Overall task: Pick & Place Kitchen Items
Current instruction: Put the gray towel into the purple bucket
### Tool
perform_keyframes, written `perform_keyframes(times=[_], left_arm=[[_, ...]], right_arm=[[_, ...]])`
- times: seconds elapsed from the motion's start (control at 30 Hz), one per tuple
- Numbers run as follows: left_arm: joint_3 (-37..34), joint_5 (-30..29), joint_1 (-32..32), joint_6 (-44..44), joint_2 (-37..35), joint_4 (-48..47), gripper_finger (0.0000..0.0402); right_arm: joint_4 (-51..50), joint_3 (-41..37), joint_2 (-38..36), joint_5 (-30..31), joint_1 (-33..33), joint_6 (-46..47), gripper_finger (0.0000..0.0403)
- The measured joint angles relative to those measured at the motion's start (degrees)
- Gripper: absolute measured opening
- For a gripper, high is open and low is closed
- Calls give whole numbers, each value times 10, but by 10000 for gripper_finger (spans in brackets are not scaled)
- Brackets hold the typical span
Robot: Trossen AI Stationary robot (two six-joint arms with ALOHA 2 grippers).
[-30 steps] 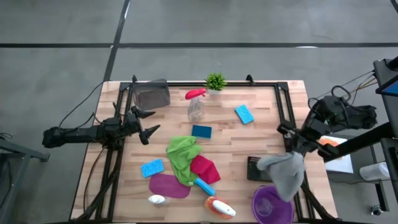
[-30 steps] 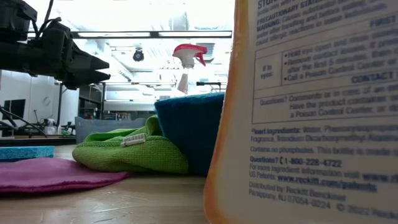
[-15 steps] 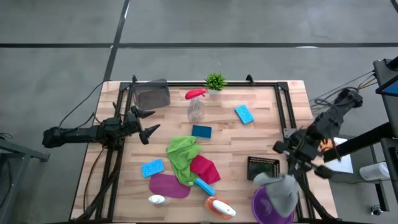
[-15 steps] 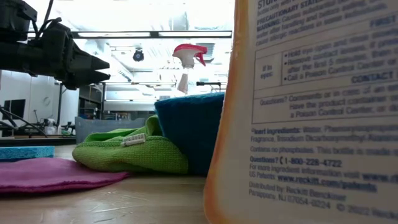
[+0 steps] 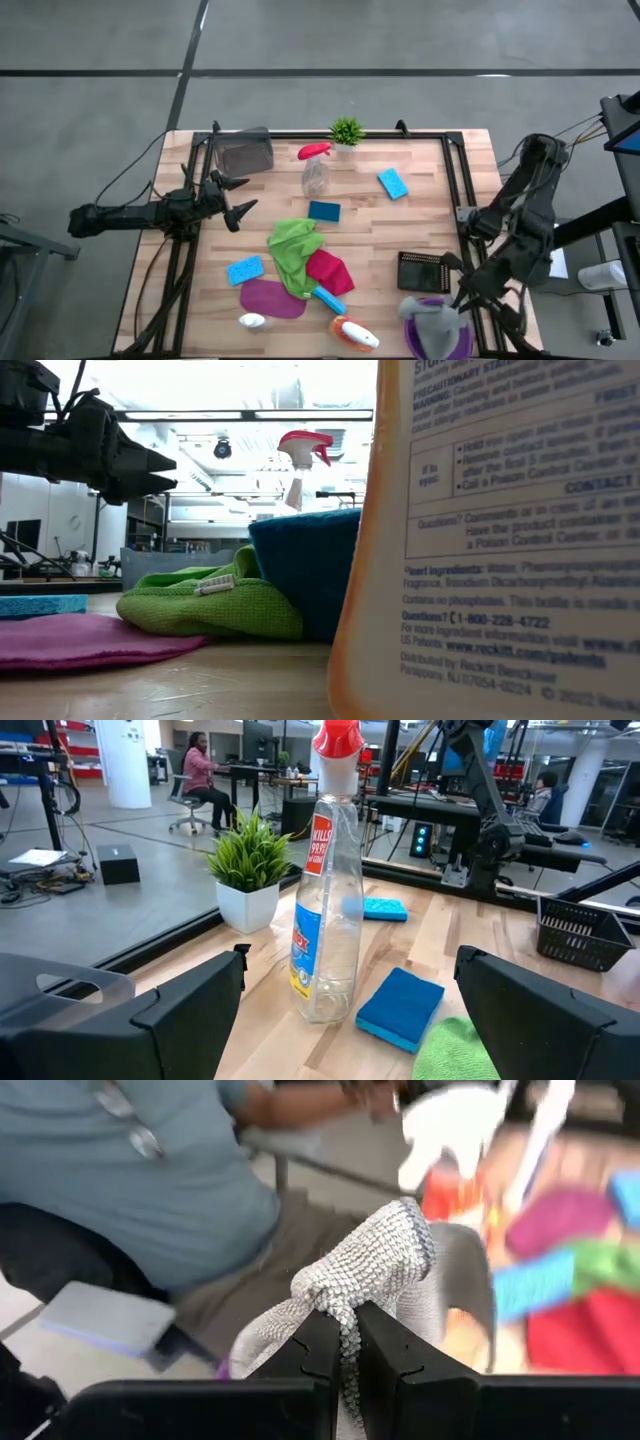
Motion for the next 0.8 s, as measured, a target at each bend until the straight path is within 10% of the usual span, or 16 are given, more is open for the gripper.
perform_keyframes(times=[0.8], left_arm=[[0,-2,0,0,0,0,365]], right_arm=[[-126,28,177,-60,21,154,18]])
